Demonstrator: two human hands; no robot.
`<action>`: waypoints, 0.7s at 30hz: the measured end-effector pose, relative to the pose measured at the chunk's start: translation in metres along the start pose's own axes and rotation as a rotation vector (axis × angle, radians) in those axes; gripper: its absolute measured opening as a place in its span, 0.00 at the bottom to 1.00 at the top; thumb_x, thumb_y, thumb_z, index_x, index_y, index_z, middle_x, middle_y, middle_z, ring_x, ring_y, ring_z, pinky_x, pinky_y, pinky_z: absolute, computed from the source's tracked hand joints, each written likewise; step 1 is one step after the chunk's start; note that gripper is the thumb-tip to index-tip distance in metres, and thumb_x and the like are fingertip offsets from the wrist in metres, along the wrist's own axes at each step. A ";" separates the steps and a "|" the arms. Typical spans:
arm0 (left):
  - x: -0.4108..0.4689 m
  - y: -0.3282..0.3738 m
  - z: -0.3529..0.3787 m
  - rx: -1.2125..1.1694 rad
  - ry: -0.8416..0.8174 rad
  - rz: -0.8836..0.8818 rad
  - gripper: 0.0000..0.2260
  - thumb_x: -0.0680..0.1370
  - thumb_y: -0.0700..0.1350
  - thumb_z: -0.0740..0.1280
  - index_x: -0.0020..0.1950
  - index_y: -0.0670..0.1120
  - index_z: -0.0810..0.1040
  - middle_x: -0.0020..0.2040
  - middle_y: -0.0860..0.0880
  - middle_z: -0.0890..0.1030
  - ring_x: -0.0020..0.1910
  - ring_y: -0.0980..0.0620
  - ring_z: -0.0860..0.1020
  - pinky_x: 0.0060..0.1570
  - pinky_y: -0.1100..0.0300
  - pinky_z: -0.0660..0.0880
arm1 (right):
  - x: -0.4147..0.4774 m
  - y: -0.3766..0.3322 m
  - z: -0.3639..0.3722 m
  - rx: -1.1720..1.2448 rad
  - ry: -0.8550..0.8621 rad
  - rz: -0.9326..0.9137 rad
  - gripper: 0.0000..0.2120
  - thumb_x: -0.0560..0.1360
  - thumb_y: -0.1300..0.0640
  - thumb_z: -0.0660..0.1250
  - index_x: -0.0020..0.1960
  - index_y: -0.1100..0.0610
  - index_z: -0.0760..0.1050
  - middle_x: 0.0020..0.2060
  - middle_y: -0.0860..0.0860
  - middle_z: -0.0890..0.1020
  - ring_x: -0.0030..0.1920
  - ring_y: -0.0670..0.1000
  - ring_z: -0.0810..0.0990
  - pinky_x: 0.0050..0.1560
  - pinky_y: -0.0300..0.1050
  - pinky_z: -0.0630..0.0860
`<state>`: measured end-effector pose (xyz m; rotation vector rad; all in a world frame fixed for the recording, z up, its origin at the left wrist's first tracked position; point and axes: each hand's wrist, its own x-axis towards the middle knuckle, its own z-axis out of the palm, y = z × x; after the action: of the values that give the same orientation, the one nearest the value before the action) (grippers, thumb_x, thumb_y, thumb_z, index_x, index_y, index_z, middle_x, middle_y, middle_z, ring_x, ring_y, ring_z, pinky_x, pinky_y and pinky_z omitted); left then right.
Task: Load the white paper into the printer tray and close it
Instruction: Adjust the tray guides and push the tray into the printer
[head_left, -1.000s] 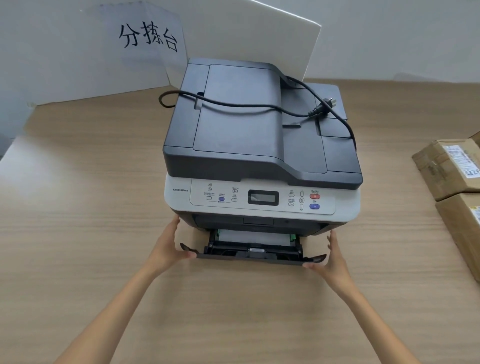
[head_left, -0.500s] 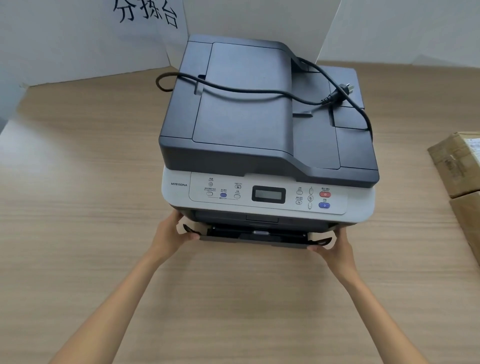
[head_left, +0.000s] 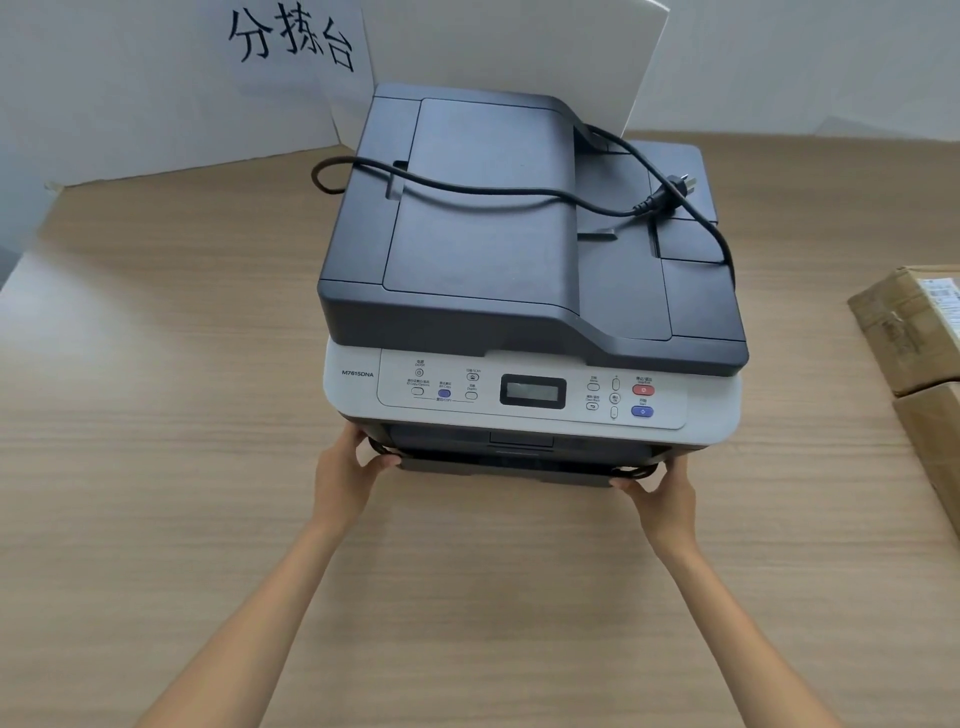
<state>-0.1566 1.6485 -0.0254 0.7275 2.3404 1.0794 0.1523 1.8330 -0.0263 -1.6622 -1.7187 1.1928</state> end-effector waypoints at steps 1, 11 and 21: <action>0.000 -0.001 0.001 0.013 0.020 0.010 0.19 0.68 0.37 0.75 0.56 0.41 0.74 0.51 0.46 0.83 0.52 0.48 0.78 0.45 0.56 0.68 | 0.000 0.000 0.001 0.001 0.006 -0.001 0.28 0.64 0.65 0.76 0.59 0.55 0.67 0.50 0.50 0.78 0.51 0.53 0.74 0.48 0.46 0.67; -0.004 -0.003 0.020 0.288 0.200 0.086 0.15 0.69 0.46 0.74 0.50 0.42 0.74 0.47 0.46 0.80 0.47 0.42 0.77 0.43 0.51 0.71 | 0.002 -0.004 0.014 -0.003 0.110 0.059 0.28 0.66 0.64 0.75 0.61 0.61 0.66 0.56 0.58 0.79 0.58 0.61 0.75 0.49 0.47 0.68; -0.035 0.025 -0.012 0.092 0.126 0.082 0.23 0.77 0.40 0.63 0.72 0.44 0.62 0.69 0.46 0.70 0.69 0.46 0.67 0.68 0.52 0.65 | -0.023 0.000 -0.031 -0.040 -0.078 0.024 0.20 0.74 0.61 0.66 0.65 0.58 0.68 0.62 0.57 0.76 0.64 0.56 0.73 0.58 0.44 0.67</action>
<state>-0.1305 1.6339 0.0075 0.8177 2.5004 1.0870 0.1811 1.8192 -0.0048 -1.6850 -1.7850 1.2573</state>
